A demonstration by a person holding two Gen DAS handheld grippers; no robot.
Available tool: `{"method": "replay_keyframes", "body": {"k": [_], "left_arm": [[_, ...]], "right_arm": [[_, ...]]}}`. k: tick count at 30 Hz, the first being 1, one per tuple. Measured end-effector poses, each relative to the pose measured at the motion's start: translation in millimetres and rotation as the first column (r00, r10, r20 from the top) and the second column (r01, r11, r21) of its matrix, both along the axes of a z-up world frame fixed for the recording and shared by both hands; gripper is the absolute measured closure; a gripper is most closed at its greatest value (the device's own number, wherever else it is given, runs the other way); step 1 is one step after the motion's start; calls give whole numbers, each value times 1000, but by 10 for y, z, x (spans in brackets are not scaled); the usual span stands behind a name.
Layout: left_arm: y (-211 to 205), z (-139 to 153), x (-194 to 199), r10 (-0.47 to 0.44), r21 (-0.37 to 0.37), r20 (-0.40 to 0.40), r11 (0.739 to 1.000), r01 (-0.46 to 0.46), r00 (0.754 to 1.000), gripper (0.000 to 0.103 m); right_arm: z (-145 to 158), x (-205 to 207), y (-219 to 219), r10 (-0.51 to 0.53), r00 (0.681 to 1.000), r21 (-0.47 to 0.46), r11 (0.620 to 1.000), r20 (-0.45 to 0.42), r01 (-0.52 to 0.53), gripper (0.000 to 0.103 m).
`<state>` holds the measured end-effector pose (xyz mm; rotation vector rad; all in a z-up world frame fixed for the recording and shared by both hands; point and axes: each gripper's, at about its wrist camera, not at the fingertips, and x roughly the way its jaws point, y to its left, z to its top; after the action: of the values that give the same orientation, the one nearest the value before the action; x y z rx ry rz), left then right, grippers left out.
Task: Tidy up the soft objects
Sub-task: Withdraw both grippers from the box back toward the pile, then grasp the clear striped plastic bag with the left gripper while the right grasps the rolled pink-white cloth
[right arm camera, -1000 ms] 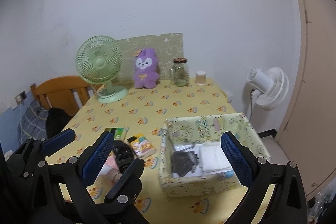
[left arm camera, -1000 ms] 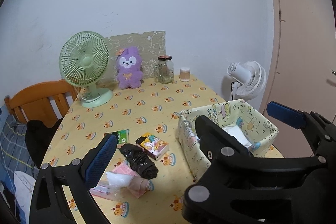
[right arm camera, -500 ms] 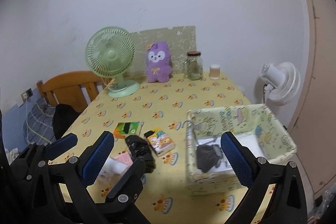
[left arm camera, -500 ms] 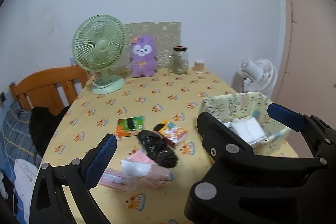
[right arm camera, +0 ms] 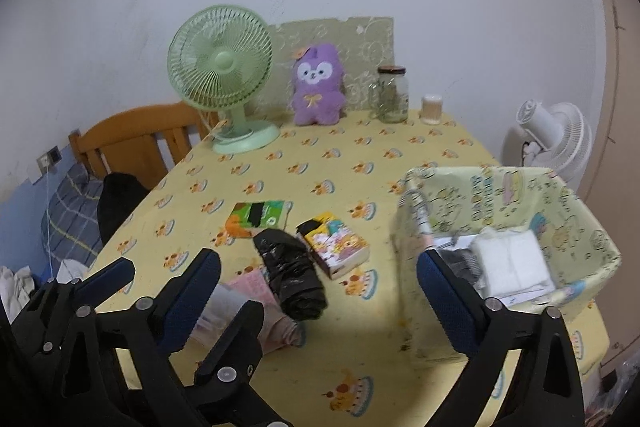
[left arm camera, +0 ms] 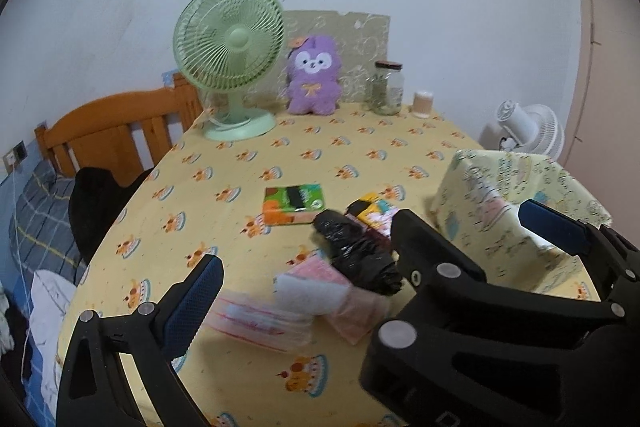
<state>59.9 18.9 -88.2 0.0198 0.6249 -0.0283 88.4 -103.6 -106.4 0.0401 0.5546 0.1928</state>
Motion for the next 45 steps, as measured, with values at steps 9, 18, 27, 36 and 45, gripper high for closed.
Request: {"method": "replay_keyframes", "body": {"k": [9,18,27,36,45], "left_arm": [[199,-169,71,42,1,-40,999,-43,998,1],[314,-409,173,53,-20,-115,998,-55,992,4],[403,-616,268,74,-10,-175,997,-77,982,4],[520,-792,389,85,-28,-231,995,-94,969,1],[498,-790,470,93,-1,-216,995,-96,972,1]], "right_arm": [[-159,113,203,35,998,-8,999,-46,-36,14],[-404,266,337,71,989,-19,997,-127,-74,19],[-629,386,444,92,975,-48,994,-202,-103,26],[-790,491,572,141,954,-29,988,-265,-154,45],[-743,505,561,138,963,-31,988,-233,-149,74]]}}
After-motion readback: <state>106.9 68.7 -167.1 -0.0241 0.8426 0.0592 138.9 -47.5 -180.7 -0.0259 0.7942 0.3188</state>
